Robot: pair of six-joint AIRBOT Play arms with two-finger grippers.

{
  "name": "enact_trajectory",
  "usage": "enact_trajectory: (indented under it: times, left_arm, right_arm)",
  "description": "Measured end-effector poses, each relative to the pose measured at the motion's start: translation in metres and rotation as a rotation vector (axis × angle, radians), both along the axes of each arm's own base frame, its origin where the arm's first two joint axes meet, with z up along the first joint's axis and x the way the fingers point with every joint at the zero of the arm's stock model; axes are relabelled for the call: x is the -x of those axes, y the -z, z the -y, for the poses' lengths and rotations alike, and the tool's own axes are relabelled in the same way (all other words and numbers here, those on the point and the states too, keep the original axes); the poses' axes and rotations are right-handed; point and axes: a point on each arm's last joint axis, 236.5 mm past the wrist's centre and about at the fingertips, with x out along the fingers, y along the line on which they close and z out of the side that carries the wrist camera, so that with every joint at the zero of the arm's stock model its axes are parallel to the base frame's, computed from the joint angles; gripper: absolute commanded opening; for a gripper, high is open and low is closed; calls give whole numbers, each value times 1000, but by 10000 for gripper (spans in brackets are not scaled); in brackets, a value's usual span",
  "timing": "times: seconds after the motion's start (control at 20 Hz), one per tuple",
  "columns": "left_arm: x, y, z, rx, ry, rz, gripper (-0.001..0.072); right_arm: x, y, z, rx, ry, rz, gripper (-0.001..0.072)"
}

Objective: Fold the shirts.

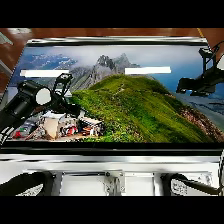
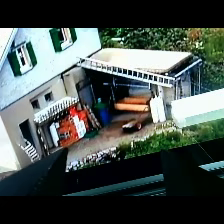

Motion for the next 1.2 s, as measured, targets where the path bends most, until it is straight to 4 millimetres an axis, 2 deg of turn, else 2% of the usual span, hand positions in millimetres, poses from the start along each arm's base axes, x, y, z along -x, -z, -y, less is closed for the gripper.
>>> enact_trajectory:
  times: [0.25, 0.55, 0.75, 0.85, 0.95, 1.0, 1.05, 1.2]
  left_arm:
    - [-1, 0, 0, 1, 0, 3, 706]
    - [-11, 1, 7, 26, 0, 33, 706]
    - [-11, 2, 11, 36, 6, 34, 707]
    - [-13, 3, 12, 28, 50, 43, 704]
    - [-14, 4, 9, -1, 115, 54, 698]
    - [-18, 5, 1, -42, 138, 68, 701]
    - [-28, 5, -17, -108, 135, 94, 708]
    - [-78, -7, -104, -284, -35, 224, 707]
  right_arm:
    - [-1, 0, 0, 0, 1, 3, 689]
    - [-18, -6, -3, -16, 14, 79, 689]
    - [0, -1, -13, -58, 0, -1, 689]
    - [15, 1, -30, -120, -42, -60, 689]
    - [27, -2, -55, -219, -93, -105, 689]
    - [31, -5, -67, -268, -113, -117, 689]
    - [35, -8, -78, -315, -128, -129, 689]
    - [49, -14, -101, -405, -130, -189, 689]
